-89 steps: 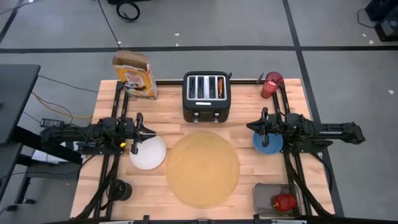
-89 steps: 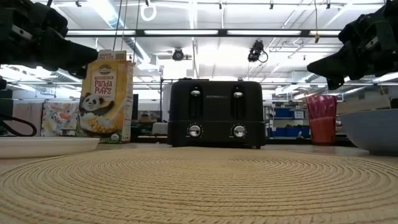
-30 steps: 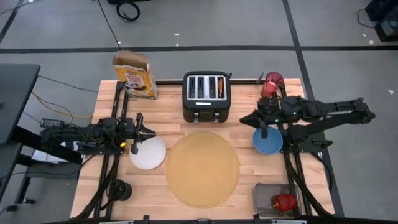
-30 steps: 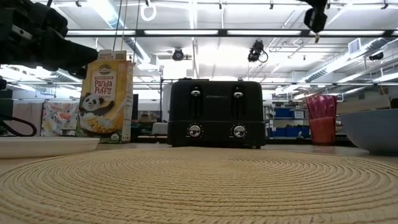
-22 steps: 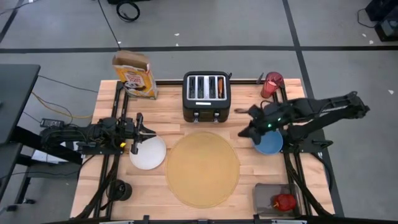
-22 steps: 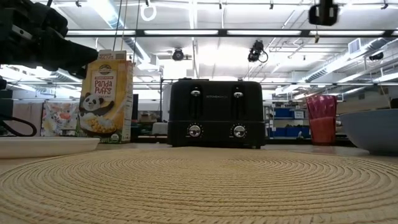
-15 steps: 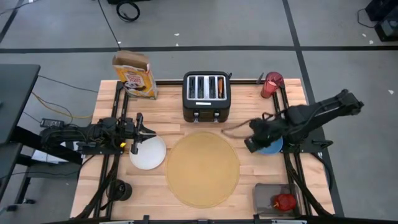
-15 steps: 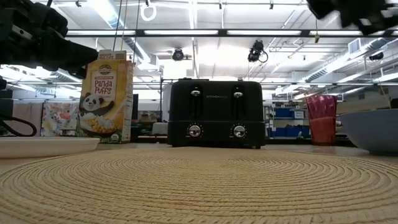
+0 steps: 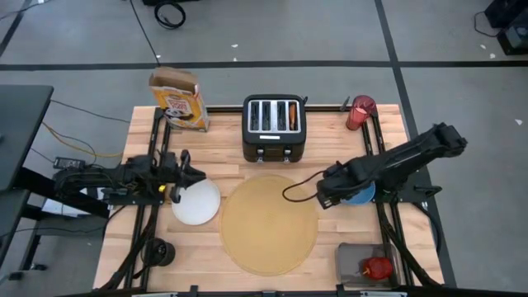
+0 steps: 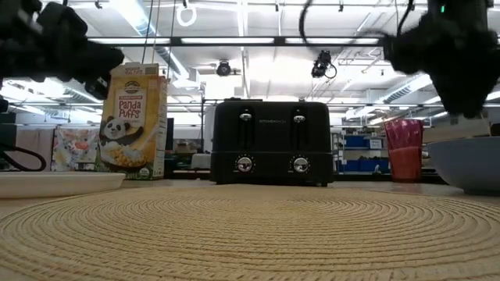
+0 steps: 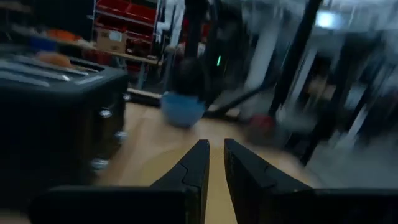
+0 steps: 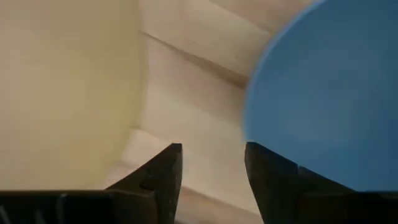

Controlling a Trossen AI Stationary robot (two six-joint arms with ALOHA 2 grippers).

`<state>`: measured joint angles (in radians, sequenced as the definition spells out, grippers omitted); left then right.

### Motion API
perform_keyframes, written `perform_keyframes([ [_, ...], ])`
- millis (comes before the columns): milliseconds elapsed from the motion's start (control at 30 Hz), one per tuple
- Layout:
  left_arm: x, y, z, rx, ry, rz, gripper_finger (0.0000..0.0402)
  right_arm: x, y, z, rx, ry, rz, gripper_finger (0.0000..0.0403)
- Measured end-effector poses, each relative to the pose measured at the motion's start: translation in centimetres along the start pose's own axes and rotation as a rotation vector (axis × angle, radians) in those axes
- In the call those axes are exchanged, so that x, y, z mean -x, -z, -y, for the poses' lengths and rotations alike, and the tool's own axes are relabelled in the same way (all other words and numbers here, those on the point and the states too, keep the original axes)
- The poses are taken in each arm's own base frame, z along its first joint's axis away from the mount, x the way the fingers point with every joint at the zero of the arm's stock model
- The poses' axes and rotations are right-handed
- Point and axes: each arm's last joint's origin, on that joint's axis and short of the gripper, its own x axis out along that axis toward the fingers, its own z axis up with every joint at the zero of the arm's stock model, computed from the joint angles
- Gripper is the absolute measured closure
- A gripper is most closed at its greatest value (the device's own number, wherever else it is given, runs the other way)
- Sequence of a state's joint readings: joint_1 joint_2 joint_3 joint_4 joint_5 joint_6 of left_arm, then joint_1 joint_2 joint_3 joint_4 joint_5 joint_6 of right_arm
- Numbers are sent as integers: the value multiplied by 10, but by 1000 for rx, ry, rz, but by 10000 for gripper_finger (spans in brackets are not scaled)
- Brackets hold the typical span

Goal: Arrange a breakfast setting
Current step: Put the bowl on the placemat

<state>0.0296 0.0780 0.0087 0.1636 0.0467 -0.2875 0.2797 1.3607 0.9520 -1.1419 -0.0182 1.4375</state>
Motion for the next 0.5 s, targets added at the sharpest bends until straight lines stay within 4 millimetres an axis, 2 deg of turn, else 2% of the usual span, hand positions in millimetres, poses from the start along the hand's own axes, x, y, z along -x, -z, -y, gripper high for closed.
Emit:
perform_keyframes([
  [100,0,-6,2,170,24,60,344,-12,-5,1,-20,51,-8,225],
  [233,1,-14,3,263,33,153,344,-22,-12,8,-40,80,-5,233],
  [400,4,-26,5,462,68,287,344,-39,-21,12,-41,39,-8,250],
  [500,5,-30,6,511,79,335,344,-45,-23,12,-46,13,-1,270],
])
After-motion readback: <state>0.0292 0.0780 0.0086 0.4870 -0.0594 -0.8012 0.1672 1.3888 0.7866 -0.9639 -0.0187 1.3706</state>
